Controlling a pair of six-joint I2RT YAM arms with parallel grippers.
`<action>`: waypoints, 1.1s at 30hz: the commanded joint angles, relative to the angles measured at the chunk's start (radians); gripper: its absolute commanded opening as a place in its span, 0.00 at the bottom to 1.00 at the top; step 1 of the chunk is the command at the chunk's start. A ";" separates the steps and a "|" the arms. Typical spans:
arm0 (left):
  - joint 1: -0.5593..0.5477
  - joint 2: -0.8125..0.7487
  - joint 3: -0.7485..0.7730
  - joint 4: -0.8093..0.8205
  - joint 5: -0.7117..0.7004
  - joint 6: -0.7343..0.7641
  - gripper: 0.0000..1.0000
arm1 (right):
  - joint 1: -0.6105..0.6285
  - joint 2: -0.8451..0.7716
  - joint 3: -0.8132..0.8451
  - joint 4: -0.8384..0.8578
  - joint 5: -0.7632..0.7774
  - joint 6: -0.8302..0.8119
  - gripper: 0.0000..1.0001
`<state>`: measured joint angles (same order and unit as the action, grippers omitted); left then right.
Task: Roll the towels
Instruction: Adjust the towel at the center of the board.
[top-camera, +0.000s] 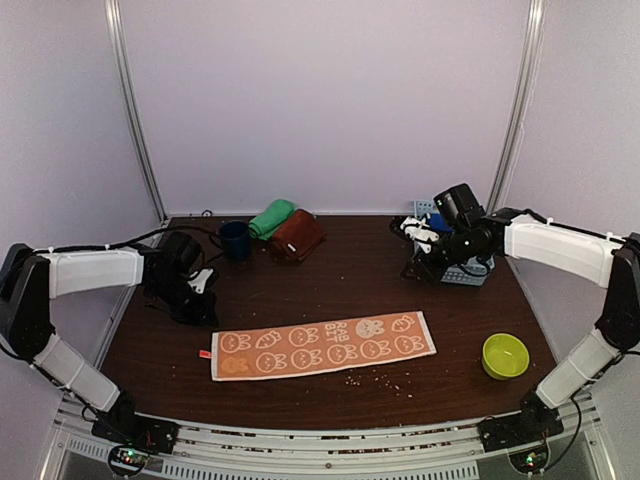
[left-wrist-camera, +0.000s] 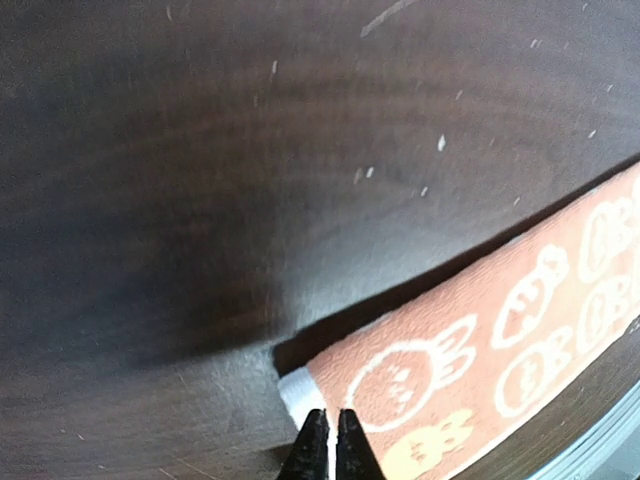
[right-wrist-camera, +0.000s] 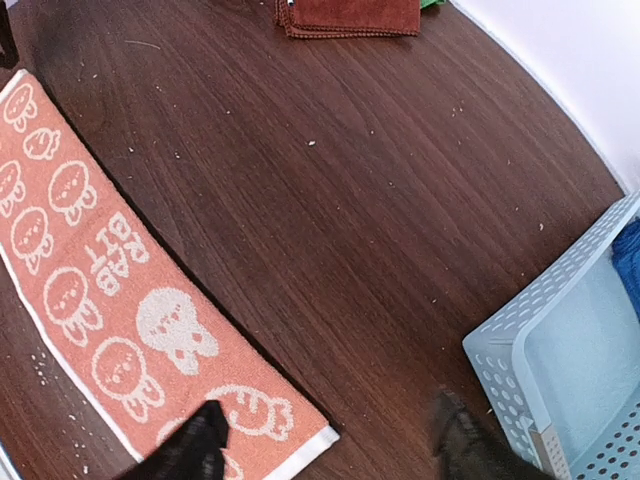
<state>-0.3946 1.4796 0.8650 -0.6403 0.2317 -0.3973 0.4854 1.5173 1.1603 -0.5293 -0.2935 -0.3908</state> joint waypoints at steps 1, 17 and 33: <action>-0.002 0.022 -0.014 -0.016 0.040 0.018 0.04 | -0.058 0.071 0.008 -0.036 -0.131 0.078 0.98; -0.003 0.156 -0.003 0.099 -0.010 0.018 0.00 | -0.057 0.268 -0.078 -0.061 -0.095 0.045 0.13; -0.002 0.304 0.100 0.185 -0.094 -0.013 0.00 | -0.070 0.313 -0.101 -0.011 0.242 0.102 0.13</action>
<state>-0.3946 1.7271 0.9573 -0.4763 0.2249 -0.3931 0.4290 1.8118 1.0920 -0.5274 -0.2008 -0.3172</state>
